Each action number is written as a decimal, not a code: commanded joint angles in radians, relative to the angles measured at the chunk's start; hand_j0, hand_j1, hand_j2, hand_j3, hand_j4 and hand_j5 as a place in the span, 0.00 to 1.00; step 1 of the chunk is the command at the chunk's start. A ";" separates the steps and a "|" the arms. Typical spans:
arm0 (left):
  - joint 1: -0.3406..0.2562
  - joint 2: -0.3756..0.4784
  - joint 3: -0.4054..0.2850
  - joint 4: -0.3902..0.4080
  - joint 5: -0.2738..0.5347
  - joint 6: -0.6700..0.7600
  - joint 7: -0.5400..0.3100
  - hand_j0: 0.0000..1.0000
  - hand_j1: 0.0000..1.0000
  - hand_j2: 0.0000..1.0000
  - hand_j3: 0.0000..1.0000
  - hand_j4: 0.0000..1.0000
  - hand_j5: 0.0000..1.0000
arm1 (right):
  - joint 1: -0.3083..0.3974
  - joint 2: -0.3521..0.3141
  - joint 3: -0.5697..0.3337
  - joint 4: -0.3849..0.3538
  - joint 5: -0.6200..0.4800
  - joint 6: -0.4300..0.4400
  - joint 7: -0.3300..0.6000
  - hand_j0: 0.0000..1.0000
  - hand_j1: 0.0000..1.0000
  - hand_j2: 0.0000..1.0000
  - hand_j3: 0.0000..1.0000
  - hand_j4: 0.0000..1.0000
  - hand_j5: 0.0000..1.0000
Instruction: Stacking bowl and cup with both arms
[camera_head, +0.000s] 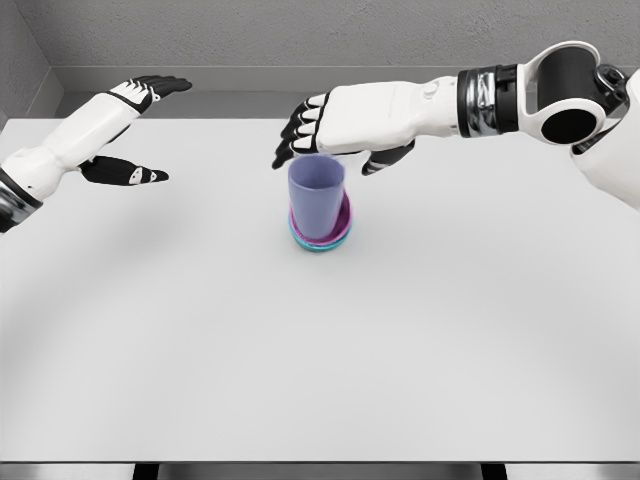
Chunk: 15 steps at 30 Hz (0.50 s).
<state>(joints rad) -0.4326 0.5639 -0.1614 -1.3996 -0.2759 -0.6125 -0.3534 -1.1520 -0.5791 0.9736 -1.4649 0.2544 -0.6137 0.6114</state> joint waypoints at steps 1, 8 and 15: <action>0.000 0.001 0.000 -0.001 0.007 0.002 0.001 1.00 1.00 1.00 1.00 1.00 1.00 | 0.000 -0.001 -0.003 0.000 -0.004 0.003 0.000 1.00 1.00 1.00 1.00 1.00 1.00; 0.000 -0.001 0.000 -0.004 0.007 0.002 0.001 1.00 1.00 1.00 1.00 1.00 1.00 | 0.003 -0.030 -0.012 0.006 -0.011 0.003 0.000 1.00 1.00 1.00 1.00 1.00 1.00; 0.000 -0.001 0.002 -0.006 0.007 0.002 0.001 1.00 1.00 1.00 1.00 1.00 1.00 | 0.109 -0.188 -0.177 0.011 -0.017 0.003 0.000 1.00 1.00 1.00 1.00 1.00 1.00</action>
<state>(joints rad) -0.4311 0.5632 -0.1605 -1.4052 -0.2759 -0.6126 -0.3534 -1.0247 -0.7150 0.8629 -1.4555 0.2454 -0.6148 0.6116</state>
